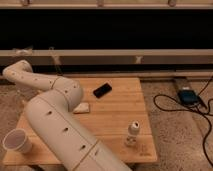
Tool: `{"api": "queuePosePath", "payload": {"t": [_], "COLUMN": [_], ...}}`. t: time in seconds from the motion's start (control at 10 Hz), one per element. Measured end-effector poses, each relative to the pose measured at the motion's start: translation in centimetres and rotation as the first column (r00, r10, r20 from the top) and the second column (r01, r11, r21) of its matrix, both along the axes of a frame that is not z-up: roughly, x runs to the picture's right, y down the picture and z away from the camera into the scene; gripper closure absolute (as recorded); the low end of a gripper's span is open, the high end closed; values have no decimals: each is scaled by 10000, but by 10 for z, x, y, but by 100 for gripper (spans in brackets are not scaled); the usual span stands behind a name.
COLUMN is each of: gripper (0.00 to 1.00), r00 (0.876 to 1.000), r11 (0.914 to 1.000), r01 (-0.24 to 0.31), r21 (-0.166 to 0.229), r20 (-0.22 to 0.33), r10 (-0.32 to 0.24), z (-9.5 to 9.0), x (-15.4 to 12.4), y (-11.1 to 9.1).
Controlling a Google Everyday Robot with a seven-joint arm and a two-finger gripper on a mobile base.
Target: Place the pepper on the white sponge
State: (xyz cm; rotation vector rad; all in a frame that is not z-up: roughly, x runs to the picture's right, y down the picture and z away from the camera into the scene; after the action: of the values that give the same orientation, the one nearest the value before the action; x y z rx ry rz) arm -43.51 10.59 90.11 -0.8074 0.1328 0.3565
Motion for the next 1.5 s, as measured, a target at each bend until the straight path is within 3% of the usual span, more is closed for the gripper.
{"api": "queuePosePath", "payload": {"t": [0.3,0.6,0.9,1.1,1.5], "gripper": [36,64,95,100,100], "r00": [9998,9996,9999,9994,9948], "r11": [9998,9989,9979,9972,9935], "r01": [90,141,-127,-288,-868], "r21": [185,448,639,692,731], "r20": [-168,-266,-3,200,589], "r10": [-87,-130,127,274,826], "z": [5,1,-20,-29,-58], "x": [1,5,21,27,72], "y": [7,6,-10,-12,-24]}}
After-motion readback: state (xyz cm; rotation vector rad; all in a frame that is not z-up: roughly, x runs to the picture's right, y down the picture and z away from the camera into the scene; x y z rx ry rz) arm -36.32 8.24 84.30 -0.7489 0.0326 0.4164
